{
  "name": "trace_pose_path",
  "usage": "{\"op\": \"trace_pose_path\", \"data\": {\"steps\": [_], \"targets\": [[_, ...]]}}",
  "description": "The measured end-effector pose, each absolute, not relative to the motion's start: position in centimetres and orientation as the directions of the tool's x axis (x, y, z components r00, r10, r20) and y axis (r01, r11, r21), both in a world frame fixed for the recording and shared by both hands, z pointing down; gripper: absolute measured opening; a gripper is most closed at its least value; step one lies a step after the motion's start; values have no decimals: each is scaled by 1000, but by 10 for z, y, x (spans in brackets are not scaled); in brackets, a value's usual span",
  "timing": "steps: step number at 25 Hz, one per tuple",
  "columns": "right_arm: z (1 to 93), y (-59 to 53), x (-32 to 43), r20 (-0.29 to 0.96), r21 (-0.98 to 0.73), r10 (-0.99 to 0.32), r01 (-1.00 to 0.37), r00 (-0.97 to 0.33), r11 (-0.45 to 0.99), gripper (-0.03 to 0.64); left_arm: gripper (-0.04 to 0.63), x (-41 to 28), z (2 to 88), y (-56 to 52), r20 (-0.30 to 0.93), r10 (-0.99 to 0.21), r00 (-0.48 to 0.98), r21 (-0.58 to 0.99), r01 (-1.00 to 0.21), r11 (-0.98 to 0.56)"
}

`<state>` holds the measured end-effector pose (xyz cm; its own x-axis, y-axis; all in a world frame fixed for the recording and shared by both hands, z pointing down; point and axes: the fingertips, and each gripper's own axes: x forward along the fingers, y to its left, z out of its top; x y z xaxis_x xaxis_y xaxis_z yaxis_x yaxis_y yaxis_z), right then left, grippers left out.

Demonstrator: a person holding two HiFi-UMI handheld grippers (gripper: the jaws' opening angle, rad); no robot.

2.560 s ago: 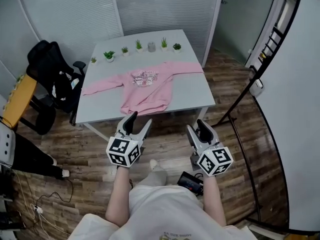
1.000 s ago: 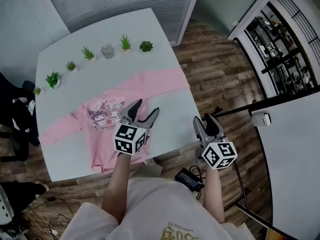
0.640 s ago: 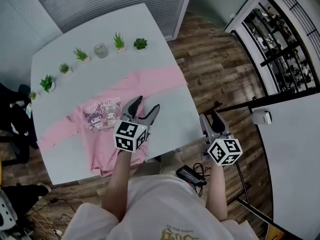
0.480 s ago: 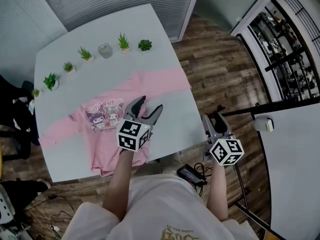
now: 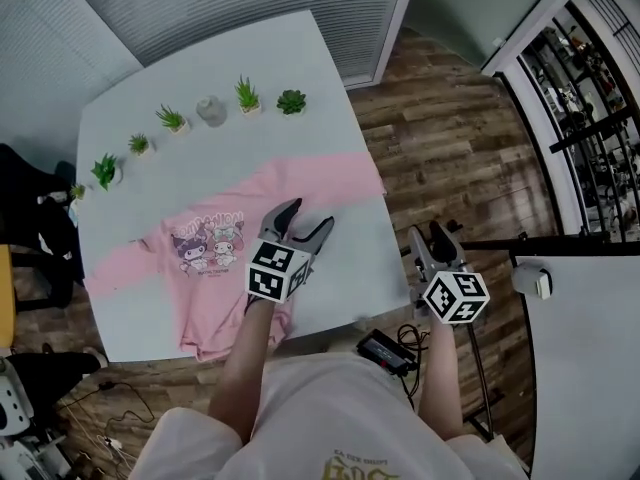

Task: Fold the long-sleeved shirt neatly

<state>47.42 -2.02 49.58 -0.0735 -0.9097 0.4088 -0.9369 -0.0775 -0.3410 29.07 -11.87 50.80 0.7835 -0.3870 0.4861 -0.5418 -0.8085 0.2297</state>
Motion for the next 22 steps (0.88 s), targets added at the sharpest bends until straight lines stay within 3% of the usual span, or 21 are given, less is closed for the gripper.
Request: {"op": "trace_pose_path", "data": {"steps": [12, 18, 22], "targets": [[568, -49, 511, 493, -409, -862, -906, -122, -106, 202, 279, 321, 568, -144, 616, -336, 713, 244, -578, -779], [598, -64, 527, 425, -643, -892, -745, -156, -176, 196, 279, 327, 591, -154, 656, -331, 678, 252, -610, -751], [630, -70, 525, 487, -604, -850, -781, -200, -162, 213, 278, 330, 605, -158, 689, -325, 648, 226, -618, -753]]}}
